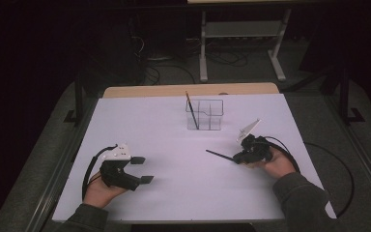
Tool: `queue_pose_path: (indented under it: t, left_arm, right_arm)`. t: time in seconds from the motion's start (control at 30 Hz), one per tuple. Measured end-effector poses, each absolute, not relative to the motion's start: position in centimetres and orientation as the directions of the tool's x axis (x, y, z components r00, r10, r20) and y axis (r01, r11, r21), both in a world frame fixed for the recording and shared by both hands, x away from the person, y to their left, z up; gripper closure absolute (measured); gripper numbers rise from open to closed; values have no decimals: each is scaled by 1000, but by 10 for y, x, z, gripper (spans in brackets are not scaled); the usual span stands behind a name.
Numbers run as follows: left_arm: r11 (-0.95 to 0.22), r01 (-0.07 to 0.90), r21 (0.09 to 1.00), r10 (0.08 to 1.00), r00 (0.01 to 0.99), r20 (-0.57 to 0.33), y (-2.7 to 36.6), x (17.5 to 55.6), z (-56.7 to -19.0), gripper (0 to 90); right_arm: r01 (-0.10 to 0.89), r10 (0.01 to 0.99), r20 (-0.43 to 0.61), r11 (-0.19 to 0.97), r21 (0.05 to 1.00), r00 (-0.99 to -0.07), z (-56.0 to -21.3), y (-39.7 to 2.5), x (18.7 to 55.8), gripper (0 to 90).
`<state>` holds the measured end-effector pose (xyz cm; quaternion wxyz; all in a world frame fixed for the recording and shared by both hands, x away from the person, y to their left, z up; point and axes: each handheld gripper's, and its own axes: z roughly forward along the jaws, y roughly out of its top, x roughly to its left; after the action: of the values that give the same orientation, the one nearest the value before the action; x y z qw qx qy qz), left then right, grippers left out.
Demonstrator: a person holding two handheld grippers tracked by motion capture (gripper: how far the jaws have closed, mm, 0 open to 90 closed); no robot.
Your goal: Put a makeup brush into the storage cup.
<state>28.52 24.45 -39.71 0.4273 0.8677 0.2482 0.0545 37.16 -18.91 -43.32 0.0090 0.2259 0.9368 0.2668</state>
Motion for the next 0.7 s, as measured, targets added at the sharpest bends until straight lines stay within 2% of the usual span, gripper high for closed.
queue_pose_path:
  t: [0.7]
  left_arm:
    - [-509, 375, 774, 468, 876, -117, 242, 286, -397, 236]
  right_arm:
    - [396, 406, 101, 756, 521, -908, -421, -186, 372, 833]
